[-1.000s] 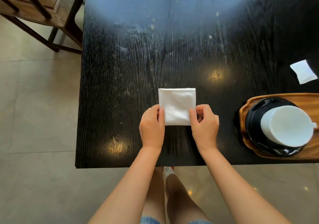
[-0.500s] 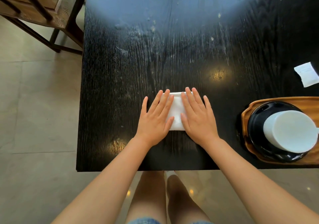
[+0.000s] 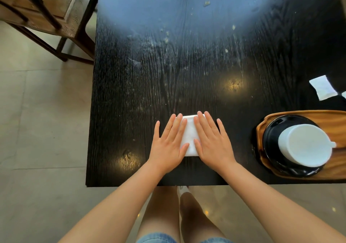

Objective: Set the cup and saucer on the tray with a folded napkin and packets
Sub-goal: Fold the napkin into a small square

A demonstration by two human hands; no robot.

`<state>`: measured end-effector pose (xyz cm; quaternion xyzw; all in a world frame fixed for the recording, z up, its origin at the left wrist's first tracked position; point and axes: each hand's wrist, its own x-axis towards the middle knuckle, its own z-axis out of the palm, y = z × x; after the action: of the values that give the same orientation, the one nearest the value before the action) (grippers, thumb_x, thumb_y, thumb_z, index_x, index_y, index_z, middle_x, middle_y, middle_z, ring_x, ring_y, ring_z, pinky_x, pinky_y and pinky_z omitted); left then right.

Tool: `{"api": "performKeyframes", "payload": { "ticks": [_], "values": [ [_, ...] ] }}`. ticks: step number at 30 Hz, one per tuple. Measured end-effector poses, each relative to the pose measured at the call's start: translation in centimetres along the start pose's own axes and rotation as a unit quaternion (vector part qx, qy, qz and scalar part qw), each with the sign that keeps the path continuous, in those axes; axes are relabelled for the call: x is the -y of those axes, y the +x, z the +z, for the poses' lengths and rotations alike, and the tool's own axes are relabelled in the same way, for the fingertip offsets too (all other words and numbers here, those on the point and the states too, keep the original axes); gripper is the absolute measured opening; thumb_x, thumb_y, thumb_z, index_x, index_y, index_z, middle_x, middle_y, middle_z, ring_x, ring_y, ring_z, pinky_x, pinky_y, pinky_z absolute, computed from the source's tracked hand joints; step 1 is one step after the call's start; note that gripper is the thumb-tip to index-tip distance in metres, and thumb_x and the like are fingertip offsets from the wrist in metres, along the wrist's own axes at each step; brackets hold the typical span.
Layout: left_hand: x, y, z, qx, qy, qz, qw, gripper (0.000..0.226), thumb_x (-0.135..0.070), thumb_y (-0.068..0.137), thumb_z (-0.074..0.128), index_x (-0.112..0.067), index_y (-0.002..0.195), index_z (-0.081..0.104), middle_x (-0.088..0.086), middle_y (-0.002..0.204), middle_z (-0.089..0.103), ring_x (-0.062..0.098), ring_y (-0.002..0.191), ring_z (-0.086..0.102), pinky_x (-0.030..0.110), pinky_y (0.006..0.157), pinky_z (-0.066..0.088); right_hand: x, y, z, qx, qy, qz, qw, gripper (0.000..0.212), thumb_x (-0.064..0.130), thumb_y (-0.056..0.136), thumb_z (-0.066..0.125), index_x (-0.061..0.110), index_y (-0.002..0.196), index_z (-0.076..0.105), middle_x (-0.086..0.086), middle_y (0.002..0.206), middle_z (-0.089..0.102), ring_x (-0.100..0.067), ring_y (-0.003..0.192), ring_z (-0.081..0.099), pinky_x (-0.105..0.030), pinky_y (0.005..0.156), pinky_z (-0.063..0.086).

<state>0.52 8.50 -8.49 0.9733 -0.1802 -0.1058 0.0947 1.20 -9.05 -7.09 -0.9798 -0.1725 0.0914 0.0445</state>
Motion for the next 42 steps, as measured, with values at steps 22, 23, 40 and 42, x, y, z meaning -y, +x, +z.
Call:
{"api": "performKeyframes", "payload": {
  "ticks": [22, 23, 40, 42],
  "values": [
    [-2.4, 2.0, -5.8, 0.117, -0.218, -0.231, 0.941, 0.008, -0.014, 0.087, 0.055, -0.014, 0.090, 0.062, 0.002, 0.086, 0.060, 0.017, 0.079, 0.058, 0.028, 0.067, 0.049, 1.3, -5.6, -2.4, -0.037, 0.164, 0.311, 0.935, 0.080, 0.038, 0.078, 0.068, 0.008, 0.141, 0.030, -0.015, 0.125, 0.048, -0.029, 0.113, 0.048, -0.041, 0.087, 0.047],
    [-2.6, 1.8, -5.8, 0.124, -0.218, -0.236, 0.939, 0.007, -0.014, 0.086, 0.055, -0.015, 0.088, 0.062, 0.001, 0.084, 0.060, 0.017, 0.078, 0.058, 0.027, 0.065, 0.047, 2.1, -6.2, -2.7, -0.025, 0.222, 0.369, 0.902, 0.076, 0.036, 0.080, 0.067, 0.010, 0.141, 0.030, -0.012, 0.123, 0.049, -0.026, 0.111, 0.050, -0.037, 0.083, 0.048],
    [-2.1, -1.9, -6.3, 0.141, -0.421, -0.290, 0.848, 0.008, -0.017, 0.086, 0.057, -0.016, 0.092, 0.062, 0.000, 0.095, 0.062, 0.013, 0.089, 0.059, 0.025, 0.072, 0.047, 3.5, -6.4, -6.5, -0.035, 0.561, 0.382, 0.733, 0.008, 0.020, 0.092, 0.051, 0.018, 0.100, 0.050, 0.001, 0.095, 0.062, -0.010, 0.084, 0.063, -0.022, 0.057, 0.052],
    [-1.9, -2.8, -6.5, 0.183, -0.533, -0.310, 0.766, 0.016, -0.016, 0.088, 0.054, -0.011, 0.101, 0.062, 0.005, 0.102, 0.064, 0.019, 0.093, 0.063, 0.027, 0.071, 0.051, 3.0, -6.3, -7.3, -0.020, 0.588, 0.368, 0.720, 0.007, 0.018, 0.092, 0.052, 0.019, 0.099, 0.053, 0.002, 0.096, 0.064, -0.009, 0.085, 0.064, -0.026, 0.063, 0.056]
  ]
}}
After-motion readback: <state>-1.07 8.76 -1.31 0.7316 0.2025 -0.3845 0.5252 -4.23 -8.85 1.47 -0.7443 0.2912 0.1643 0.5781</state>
